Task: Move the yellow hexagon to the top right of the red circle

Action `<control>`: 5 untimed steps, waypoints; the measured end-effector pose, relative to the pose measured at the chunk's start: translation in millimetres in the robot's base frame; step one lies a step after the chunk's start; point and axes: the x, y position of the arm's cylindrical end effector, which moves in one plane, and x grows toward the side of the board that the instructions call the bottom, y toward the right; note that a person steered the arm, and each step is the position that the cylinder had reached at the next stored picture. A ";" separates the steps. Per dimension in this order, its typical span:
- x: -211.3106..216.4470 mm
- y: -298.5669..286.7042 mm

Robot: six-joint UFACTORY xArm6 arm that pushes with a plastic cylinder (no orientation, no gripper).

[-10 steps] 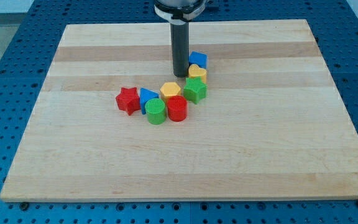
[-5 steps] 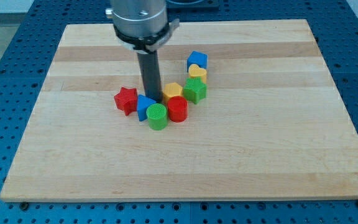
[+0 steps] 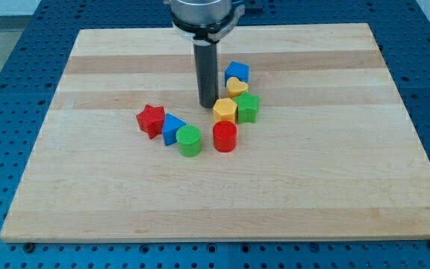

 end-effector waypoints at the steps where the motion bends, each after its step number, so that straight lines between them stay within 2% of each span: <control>1: 10.0 8.2; 4: 46.4 12.6; 5: 56.2 -21.8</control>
